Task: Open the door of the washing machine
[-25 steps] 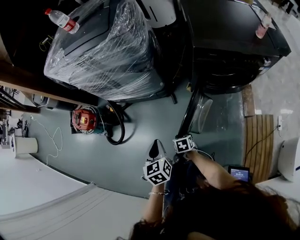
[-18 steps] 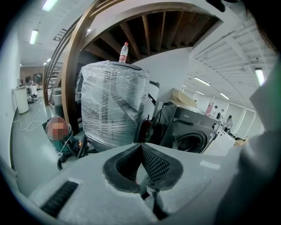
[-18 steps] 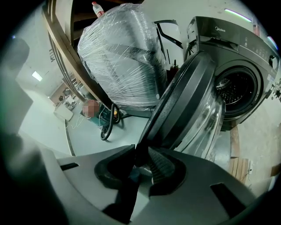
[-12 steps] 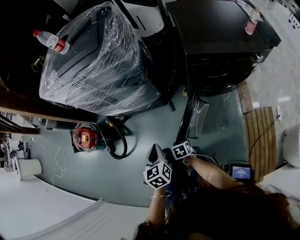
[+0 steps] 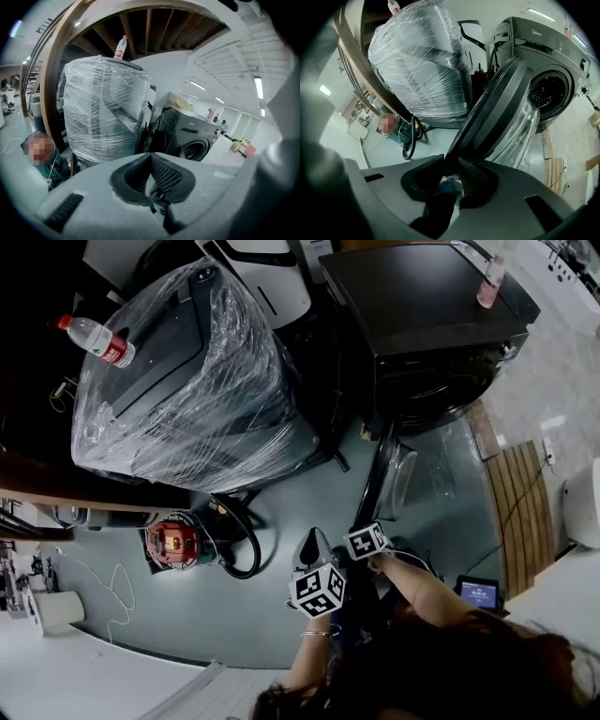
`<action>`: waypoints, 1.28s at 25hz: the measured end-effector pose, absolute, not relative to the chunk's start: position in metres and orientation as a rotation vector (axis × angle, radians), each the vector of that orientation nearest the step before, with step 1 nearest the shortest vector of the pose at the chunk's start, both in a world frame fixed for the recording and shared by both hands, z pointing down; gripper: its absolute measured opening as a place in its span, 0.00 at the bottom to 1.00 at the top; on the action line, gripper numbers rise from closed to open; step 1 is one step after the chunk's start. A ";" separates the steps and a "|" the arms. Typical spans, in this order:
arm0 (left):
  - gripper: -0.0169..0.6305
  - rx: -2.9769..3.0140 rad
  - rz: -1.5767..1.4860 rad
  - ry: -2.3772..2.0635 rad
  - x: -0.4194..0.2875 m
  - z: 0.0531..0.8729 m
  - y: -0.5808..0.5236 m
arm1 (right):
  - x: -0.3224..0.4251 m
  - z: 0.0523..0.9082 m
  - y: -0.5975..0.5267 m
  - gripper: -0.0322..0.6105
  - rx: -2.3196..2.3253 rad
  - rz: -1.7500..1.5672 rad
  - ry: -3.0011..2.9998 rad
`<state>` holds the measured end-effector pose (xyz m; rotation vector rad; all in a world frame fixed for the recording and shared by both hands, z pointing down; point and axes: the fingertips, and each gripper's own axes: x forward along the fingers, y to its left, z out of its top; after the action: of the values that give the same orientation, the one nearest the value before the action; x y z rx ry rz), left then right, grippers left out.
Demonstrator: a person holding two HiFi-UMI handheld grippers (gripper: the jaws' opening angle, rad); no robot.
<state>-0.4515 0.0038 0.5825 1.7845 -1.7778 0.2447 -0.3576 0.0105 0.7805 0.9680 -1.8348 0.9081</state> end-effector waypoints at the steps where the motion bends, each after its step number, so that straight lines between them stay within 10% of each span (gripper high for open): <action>1: 0.05 1.790 0.249 -1.763 -0.454 0.584 0.004 | -0.361 0.781 0.009 0.20 0.978 0.911 -1.830; 32: 0.05 1.897 0.287 -1.618 -0.564 0.600 -0.023 | -0.478 0.790 -0.039 0.20 1.160 1.193 -1.769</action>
<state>-0.5638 -0.0227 0.6004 1.8966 -1.6179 0.2866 -0.4780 -0.0394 0.7902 1.1600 -1.7687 1.1926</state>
